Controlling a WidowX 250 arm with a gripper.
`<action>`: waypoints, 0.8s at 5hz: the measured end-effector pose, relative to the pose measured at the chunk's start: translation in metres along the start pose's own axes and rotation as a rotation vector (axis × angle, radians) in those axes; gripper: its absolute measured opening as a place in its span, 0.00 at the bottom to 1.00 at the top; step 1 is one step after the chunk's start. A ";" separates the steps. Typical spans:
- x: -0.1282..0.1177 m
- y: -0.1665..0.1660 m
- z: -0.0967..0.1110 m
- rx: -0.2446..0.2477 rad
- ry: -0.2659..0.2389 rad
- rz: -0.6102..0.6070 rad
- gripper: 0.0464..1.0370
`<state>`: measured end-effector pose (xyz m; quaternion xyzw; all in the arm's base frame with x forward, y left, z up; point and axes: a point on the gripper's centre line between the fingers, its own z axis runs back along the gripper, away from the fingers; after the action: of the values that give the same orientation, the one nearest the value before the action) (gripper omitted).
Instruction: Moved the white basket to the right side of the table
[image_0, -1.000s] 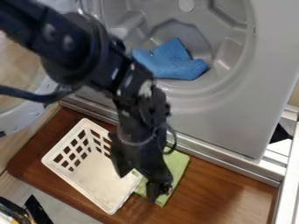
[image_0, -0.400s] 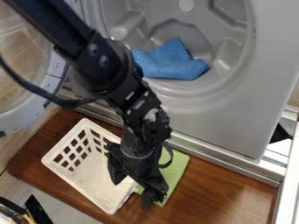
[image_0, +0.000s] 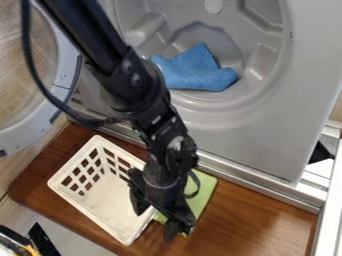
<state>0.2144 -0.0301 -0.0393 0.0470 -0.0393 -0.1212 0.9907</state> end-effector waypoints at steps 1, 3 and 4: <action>0.000 -0.002 0.001 0.004 0.017 0.008 0.50; -0.002 -0.004 0.003 0.052 0.039 0.018 0.09; -0.001 -0.004 0.005 0.054 0.051 0.012 0.06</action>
<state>0.2126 -0.0338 -0.0347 0.0765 -0.0177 -0.1127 0.9905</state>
